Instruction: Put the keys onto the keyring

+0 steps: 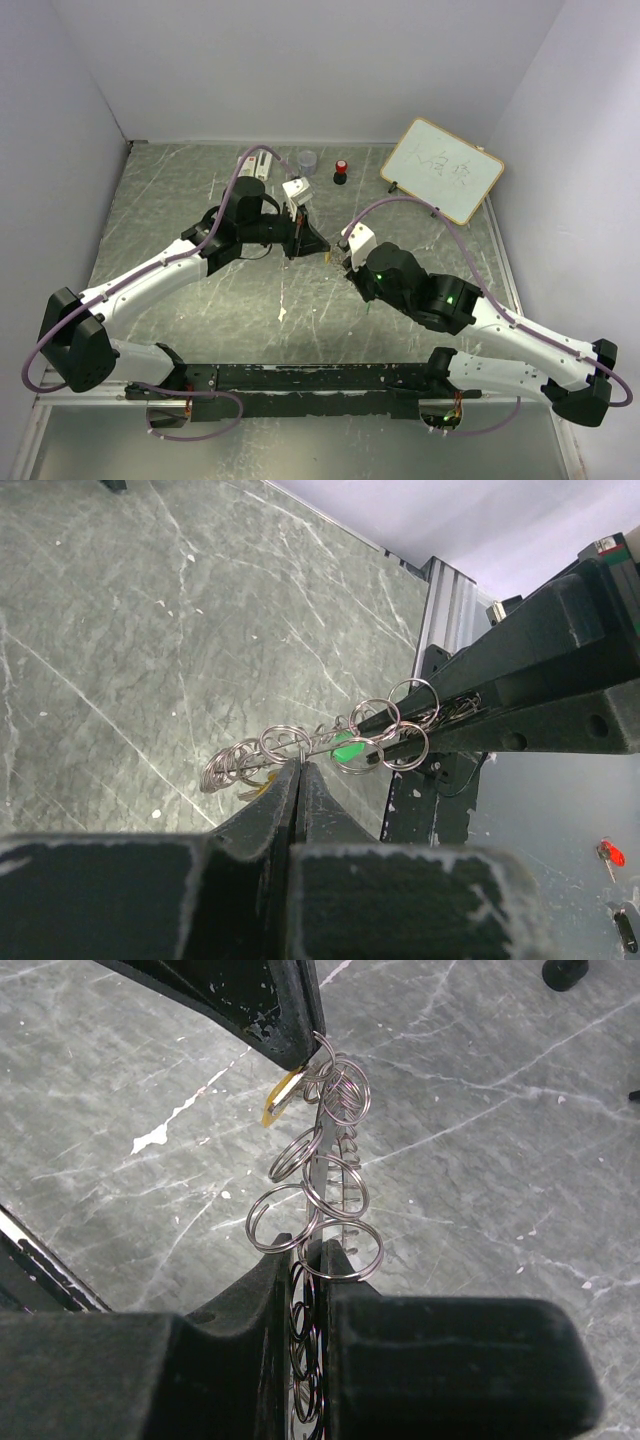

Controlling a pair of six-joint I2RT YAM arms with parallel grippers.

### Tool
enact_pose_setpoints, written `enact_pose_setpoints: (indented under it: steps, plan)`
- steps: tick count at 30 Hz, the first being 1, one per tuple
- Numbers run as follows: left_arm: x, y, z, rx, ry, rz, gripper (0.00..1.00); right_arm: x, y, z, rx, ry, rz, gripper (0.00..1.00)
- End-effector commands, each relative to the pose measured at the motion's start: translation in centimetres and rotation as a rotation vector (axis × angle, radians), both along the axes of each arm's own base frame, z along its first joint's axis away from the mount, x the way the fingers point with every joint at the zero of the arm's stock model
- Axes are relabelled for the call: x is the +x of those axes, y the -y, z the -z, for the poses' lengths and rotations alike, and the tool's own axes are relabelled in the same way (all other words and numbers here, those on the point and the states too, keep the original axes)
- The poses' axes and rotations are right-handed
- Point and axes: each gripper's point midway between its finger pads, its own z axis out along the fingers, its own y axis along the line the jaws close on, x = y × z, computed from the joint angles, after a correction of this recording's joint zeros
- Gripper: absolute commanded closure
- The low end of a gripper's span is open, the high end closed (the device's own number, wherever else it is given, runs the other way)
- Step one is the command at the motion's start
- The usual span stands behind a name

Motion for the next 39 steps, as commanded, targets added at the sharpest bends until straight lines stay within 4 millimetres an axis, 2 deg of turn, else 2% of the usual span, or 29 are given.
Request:
enact_pose_setpoints:
  steps: [1,20,39]
  plan:
    - [-0.25,0.21,-1.9,-0.035,0.033,0.032,0.93,0.42,-0.4,-2.21,0.052,0.04,0.017,1.0]
    - [-0.81,0.72,-1.57,-0.032,0.015,0.059,0.93,0.29,-0.51,-2.2,0.052,0.041,0.017,1.0]
    - [-0.38,0.8,-1.35,-0.008,-0.004,0.042,0.93,-0.02,-0.38,-2.09,0.049,0.043,0.017,1.0]
